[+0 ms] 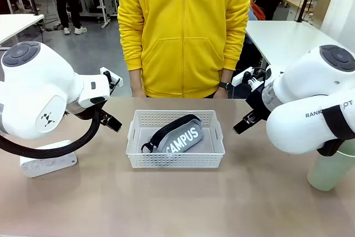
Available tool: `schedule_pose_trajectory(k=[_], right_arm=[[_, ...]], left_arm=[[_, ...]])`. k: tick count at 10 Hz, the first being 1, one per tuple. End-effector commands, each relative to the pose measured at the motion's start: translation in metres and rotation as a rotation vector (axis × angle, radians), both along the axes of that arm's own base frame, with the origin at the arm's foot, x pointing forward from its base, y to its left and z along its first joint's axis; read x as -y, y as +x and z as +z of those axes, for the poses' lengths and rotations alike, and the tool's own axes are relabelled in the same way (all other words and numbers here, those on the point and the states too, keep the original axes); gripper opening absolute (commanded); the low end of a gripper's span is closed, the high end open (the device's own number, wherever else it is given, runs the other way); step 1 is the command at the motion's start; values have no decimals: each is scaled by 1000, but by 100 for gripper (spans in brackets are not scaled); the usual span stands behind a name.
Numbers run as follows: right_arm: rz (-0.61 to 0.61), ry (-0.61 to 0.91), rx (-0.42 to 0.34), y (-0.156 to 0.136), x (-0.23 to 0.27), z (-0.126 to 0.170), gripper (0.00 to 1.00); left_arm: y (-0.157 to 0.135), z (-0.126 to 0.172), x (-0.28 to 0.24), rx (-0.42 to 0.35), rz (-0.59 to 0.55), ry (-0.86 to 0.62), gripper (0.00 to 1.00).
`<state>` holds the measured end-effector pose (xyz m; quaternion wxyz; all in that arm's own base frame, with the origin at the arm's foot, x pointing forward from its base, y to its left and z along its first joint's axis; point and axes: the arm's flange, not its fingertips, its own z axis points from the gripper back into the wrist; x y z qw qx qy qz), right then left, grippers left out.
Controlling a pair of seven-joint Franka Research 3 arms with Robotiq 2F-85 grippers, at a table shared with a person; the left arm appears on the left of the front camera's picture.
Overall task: Efficiently arrange items inside the basket to fit them all.
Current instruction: Pick up the Digital clock and place it inside the Organizing basket.
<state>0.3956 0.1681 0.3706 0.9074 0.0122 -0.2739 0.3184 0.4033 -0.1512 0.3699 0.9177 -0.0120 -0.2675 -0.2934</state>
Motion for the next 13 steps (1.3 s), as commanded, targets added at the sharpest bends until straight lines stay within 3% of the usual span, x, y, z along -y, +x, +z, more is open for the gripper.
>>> schedule_pose_trajectory(k=[1, 11, 13], right_arm=[[-1, 1, 0, 0, 0, 0, 100], [0, 0, 0, 0, 0, 0, 100], [-17, 40, -12, -2, 5, 24, 100]], left_arm=[[0, 0, 0, 1, -1, 0, 100], [0, 0, 0, 0, 0, 0, 100], [-17, 27, -9, 15, -42, -51, 100]])
